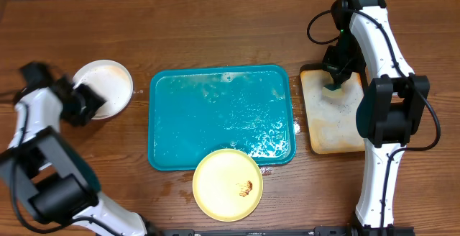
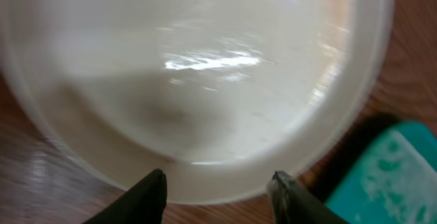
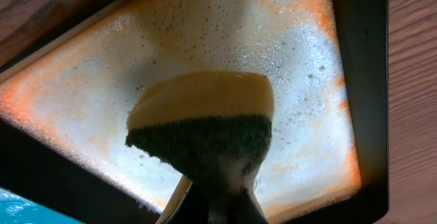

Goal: Clean dirty plates on tray and stack at the side
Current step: 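Release the white plate and raise the left gripper, then move the left gripper to the yellow plate's rim and grasp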

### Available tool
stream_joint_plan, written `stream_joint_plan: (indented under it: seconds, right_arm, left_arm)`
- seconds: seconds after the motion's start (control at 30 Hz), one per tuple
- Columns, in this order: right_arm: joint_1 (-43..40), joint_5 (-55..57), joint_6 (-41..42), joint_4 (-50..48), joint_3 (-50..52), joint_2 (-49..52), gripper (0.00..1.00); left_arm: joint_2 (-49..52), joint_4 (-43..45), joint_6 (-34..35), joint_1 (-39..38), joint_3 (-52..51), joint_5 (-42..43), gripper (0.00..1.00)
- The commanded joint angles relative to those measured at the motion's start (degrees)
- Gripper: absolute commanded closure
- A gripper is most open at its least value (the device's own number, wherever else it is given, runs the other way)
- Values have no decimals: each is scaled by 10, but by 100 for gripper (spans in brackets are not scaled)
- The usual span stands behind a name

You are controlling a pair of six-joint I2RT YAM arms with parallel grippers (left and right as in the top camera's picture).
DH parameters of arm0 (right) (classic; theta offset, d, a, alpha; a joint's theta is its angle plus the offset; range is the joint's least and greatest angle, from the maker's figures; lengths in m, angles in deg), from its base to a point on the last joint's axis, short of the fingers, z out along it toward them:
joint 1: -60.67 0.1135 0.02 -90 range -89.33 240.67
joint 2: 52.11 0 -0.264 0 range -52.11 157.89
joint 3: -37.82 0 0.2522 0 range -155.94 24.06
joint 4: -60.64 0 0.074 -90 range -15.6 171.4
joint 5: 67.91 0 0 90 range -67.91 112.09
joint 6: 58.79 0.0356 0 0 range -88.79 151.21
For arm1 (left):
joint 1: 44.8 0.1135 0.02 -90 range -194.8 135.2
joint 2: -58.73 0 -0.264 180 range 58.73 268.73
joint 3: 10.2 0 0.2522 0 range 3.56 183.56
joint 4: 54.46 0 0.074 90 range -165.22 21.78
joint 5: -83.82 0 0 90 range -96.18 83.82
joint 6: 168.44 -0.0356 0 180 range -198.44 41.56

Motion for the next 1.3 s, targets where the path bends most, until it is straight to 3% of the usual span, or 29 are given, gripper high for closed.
stream_joint_plan:
  seconds: [0.0, 0.17, 0.37, 0.57, 0.8, 0.97, 1.27]
  right_arm:
    - [0, 0, -2, 0, 2, -10, 96]
    - [0, 0, -8, 0, 2, -10, 96]
    - [0, -1, -11, 0, 2, -10, 96]
    - [0, -7, -16, 0, 2, -10, 96]
    - [0, -18, -17, 0, 2, -10, 96]
    - [0, -20, -17, 0, 2, -10, 96]
    - [0, -20, -28, 0, 2, -10, 96]
  left_arm:
    - [-66, -42, -45, -82, 49, -10, 50]
    - [-105, -106, -70, -186, 56, -70, 43]
    - [-105, -149, -78, -258, 5, -66, 56]
    - [-105, -96, -120, -323, -96, -22, 49]
    - [-105, -75, -157, -422, -124, -16, 45]
    - [-105, -71, -186, -478, -141, -16, 49]
    - [-105, -19, -163, -506, -233, 9, 60]
